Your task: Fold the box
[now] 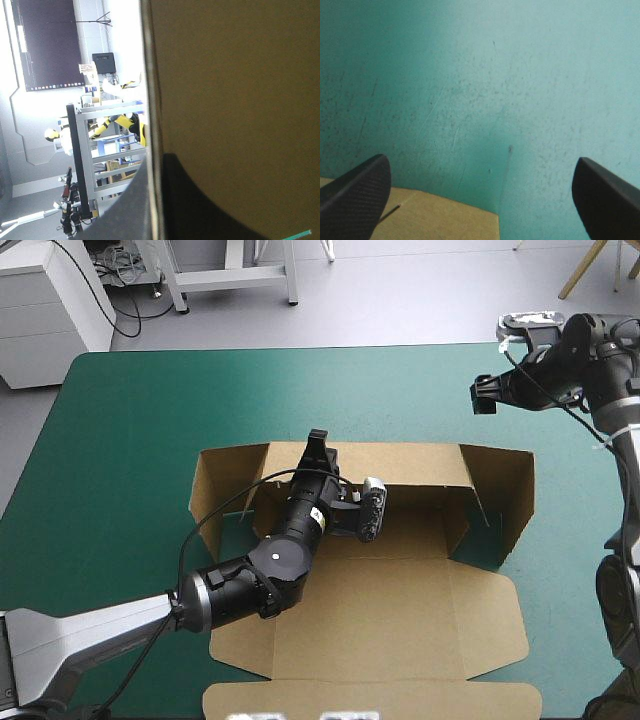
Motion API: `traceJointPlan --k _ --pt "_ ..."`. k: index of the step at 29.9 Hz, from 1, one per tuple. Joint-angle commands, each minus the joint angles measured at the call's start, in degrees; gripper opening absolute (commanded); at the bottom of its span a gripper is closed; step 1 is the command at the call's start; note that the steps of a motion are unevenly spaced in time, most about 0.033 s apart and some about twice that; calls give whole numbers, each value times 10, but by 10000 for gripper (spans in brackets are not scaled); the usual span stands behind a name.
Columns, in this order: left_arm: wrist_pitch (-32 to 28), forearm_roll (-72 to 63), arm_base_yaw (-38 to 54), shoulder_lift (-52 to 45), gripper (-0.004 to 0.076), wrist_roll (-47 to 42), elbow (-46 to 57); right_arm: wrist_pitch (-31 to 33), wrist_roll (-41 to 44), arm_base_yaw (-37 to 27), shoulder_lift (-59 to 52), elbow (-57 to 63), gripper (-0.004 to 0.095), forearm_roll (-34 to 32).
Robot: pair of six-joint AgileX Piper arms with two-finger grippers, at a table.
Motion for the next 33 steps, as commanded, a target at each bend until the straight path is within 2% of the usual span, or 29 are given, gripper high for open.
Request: traceJointPlan --k 1,16,21,30,33 --pt "19 31 -5 -20 -10 -6 -15 -17 -22 -25 -44 35 888 35" --pt "25 33 -5 -20 -10 -22 -15 -18 -60 -85 -145 201 887 85" --pt "25 33 -5 -20 -10 -22 -15 -65 -71 -85 -203 293 886 106" --pt "25 33 -5 -20 -10 -22 -15 -163 -81 -85 -316 448 887 106" --pt "25 33 -5 -20 -10 -22 -15 -172 -82 -85 -350 482 887 106"
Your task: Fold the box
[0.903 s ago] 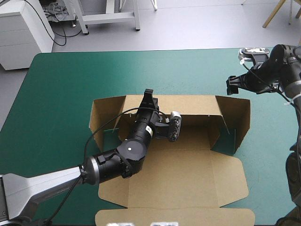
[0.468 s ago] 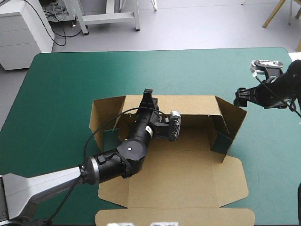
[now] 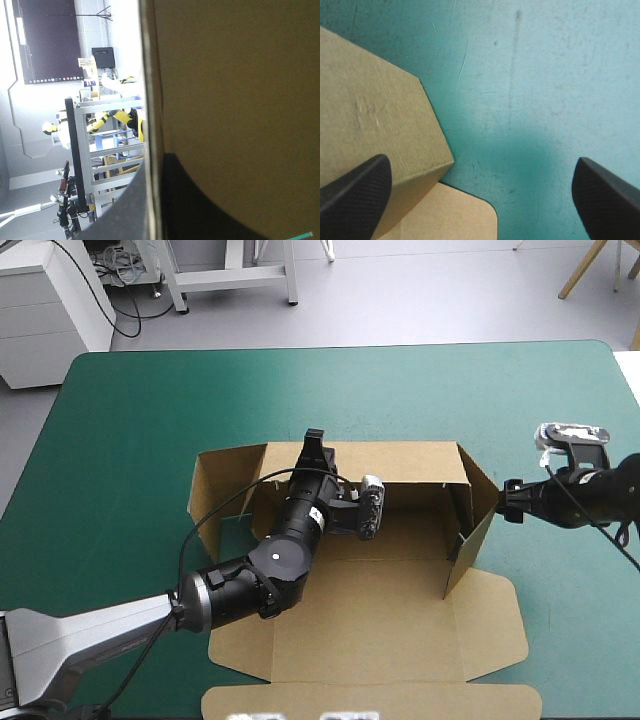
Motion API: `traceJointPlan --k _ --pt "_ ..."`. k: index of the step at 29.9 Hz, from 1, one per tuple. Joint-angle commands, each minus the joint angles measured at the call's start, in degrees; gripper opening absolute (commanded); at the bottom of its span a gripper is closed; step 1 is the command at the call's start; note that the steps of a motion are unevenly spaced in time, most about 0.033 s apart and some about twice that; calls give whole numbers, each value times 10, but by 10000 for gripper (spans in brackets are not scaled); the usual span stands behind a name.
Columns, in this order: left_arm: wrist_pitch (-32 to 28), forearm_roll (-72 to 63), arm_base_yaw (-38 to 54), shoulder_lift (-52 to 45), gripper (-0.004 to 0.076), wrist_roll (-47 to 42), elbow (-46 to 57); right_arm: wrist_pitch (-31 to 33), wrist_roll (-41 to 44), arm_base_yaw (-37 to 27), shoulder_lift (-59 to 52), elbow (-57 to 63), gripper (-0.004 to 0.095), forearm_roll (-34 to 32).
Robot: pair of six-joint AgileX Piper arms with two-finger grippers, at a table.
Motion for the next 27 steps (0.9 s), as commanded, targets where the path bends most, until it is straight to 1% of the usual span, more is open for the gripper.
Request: traceJointPlan --k 1,3,6,8,11,15,17,19,21,24,27 --pt "15 33 -5 -21 -10 -7 -15 -34 -9 -4 -50 16 887 11" --pt "15 33 -5 -21 -10 -7 -15 -35 -10 -4 -70 30 887 15" --pt "15 33 -5 -21 -10 -7 -15 -37 -25 -3 -92 47 887 39" --pt "15 33 -5 -21 -10 -7 -15 -46 -41 -3 -103 65 887 62" --pt "15 33 -5 -21 -10 -7 -15 -77 -84 -3 -112 98 887 110" --pt "15 33 -5 -21 -10 -7 -15 -120 -159 -3 -114 138 887 184" --pt "15 33 -5 -21 -10 -7 -15 -136 -212 -2 -114 156 887 225" --pt "15 33 -5 -21 -10 -7 -15 -151 -286 -2 -114 169 887 270" --pt "15 33 -5 -21 -10 -7 -15 -162 -335 -2 -114 176 887 310" --pt "13 33 -5 -21 -10 -7 -15 -169 -354 -2 -114 179 887 321" --pt "13 33 -5 -21 -10 -7 -15 -161 -359 -2 -114 183 887 325"
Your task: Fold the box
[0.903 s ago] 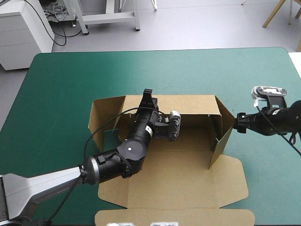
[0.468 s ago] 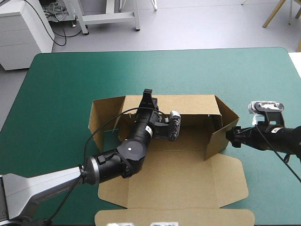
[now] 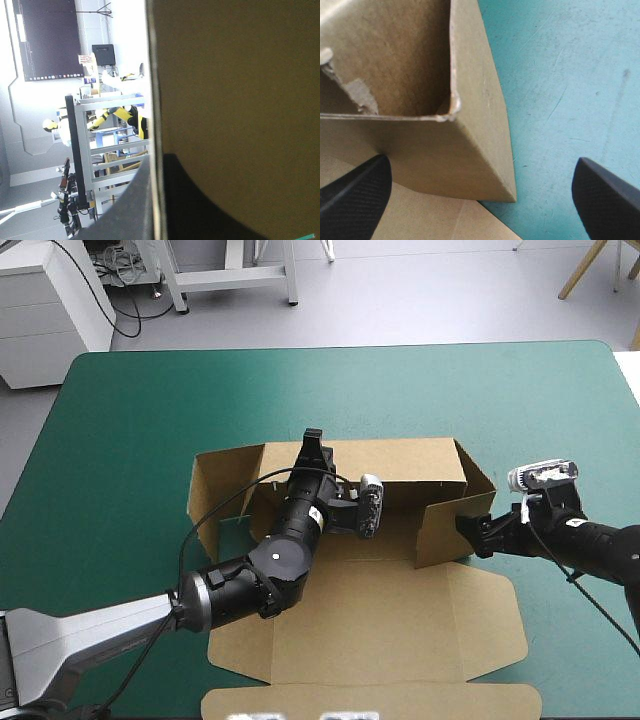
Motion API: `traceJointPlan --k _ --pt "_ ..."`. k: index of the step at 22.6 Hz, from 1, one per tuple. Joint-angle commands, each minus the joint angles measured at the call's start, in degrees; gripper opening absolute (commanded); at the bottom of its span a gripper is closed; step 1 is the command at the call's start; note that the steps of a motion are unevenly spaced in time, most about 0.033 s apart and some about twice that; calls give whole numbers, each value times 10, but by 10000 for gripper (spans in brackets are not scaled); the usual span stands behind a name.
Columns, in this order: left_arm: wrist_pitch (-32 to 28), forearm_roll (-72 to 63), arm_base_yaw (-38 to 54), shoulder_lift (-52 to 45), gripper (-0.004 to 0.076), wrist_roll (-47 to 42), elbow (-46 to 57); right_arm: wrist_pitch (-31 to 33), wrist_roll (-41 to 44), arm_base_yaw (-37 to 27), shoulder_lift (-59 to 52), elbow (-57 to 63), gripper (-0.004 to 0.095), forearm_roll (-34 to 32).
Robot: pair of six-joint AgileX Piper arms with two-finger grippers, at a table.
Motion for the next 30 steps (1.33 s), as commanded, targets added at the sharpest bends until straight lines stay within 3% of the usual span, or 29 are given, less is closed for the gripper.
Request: traceJointPlan --k 1,5,8,13,20,23,24,27,30 --pt "8 33 -5 -21 -10 -7 -15 -9 -22 -2 -10 -7 887 40" --pt "8 33 -5 -21 -10 -7 -15 -6 -24 27 -11 1 887 27" --pt "8 33 -5 -21 -10 -7 -15 -80 16 88 -11 21 881 -21" --pt "8 33 -5 -21 -10 -7 -15 -198 57 175 -11 25 877 -44" --pt "8 33 -5 -21 -10 -20 -15 -286 145 253 0 25 877 -117" --pt "8 33 -5 -21 -10 -20 -15 -290 170 256 16 25 860 -139" --pt "8 33 -5 -21 -10 -20 -15 -291 170 256 17 25 836 -139" --pt "8 33 -5 -21 -10 -20 -15 -304 170 256 19 25 644 -139" --pt "8 33 -5 -21 -10 -20 -15 -303 159 256 19 25 287 -139"
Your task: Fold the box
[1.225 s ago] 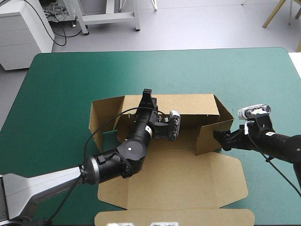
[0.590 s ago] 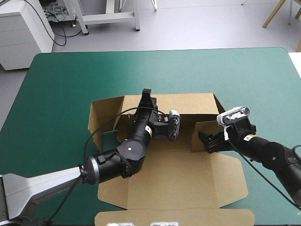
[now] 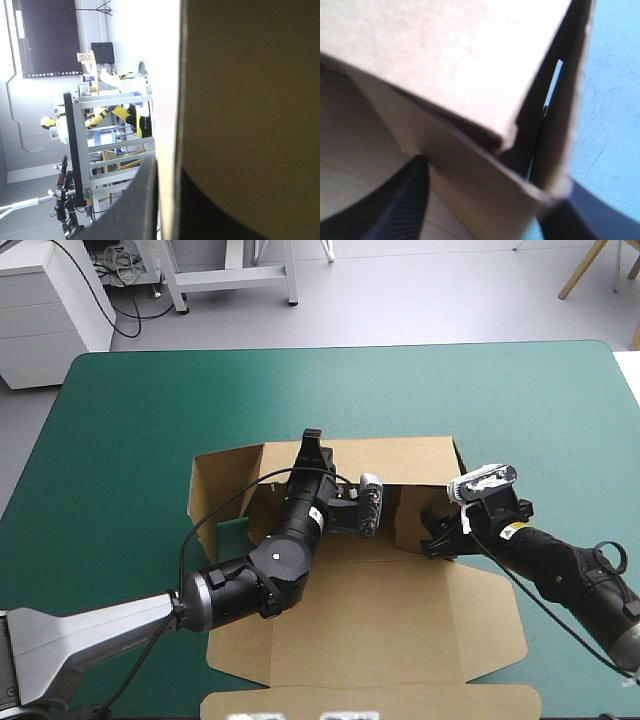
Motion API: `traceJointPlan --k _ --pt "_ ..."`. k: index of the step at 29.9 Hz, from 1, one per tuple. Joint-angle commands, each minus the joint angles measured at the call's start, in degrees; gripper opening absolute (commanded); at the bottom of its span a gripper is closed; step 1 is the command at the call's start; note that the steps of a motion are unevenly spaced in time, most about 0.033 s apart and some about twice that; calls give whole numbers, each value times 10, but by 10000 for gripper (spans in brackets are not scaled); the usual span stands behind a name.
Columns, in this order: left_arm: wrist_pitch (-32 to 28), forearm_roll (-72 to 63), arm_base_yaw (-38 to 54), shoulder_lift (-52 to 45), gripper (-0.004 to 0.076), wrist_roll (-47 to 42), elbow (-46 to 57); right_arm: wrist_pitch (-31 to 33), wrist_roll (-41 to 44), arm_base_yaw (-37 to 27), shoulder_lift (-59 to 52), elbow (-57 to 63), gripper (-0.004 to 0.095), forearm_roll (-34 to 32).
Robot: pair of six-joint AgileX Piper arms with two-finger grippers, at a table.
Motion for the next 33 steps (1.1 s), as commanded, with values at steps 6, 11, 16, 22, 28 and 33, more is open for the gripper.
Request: traceJointPlan --k 6,11,16,22,28,33 --pt "6 33 -5 -22 -10 -7 -16 -36 -32 -1 -7 -13 -17 3" --pt "5 33 -5 -22 -10 -7 -16 -43 -30 -1 -7 -13 -18 6" --pt "2 20 -5 -22 -10 -10 -16 -45 -22 -1 -7 -13 -18 10" --pt "-1 35 -5 -22 231 -6 -18 -53 -22 -1 -7 -13 -17 9" --pt "20 51 -5 -22 657 -44 -19 -57 -17 -1 -1 -13 -17 -15" --pt "74 100 -39 -22 671 -44 -19 -94 -1 -1 17 -18 -17 -16"
